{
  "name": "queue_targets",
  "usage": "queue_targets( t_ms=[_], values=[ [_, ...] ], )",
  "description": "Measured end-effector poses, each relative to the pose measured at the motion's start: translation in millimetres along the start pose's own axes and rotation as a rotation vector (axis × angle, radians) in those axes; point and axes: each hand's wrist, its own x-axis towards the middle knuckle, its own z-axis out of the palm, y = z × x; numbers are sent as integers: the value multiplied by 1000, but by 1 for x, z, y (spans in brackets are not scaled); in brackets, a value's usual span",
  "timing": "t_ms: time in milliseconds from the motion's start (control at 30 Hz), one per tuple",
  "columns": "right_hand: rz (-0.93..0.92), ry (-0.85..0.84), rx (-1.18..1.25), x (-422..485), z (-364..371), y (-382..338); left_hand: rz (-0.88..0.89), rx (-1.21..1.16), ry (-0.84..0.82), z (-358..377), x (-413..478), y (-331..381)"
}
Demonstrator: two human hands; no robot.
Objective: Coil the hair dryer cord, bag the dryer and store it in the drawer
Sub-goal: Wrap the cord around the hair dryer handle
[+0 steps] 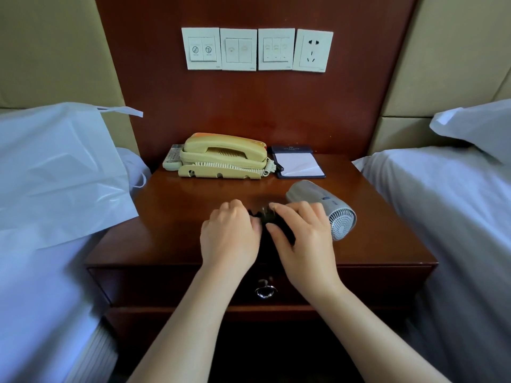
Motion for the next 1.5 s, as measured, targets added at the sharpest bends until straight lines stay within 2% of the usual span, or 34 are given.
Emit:
queue_targets(
  t_ms=[67, 267, 367, 500, 700, 800, 867, 1033, 1167, 1333, 1500],
  values=[
    [6, -8, 67, 0, 0, 0, 1, -29, -26, 0, 1, -2],
    [-29, 10, 70, 1, 3, -1, 235, -147, 125, -4, -1, -10],
    [-66, 4, 111, 2, 3, -8, 255, -245, 142, -6, 1, -12],
    [-54, -64, 168, 4, 4, -12, 172, -372, 99, -2, 1, -19],
    [38, -174, 167, 6, 4, -12, -13, -447, -97, -4, 4, -20],
    [85, -189, 220, 8, 2, -16, -138, -679, -283, -9, 6, -25],
    [125, -213, 275, 11, 0, -18, -191, -815, -337, -13, 4, -26],
    [125, -283, 275, 18, -4, -20, -286, -953, -328, -14, 2, -20],
    [12, -281, 269, 7, -4, -29, -307, -939, -370, -15, 7, -22],
    [99, -282, 322, 12, -7, -29, -384, -1013, -427, -19, 10, -29],
    [133, -131, 274, 8, 2, -38, -402, -1026, -444, -19, 7, -29]
  ],
)
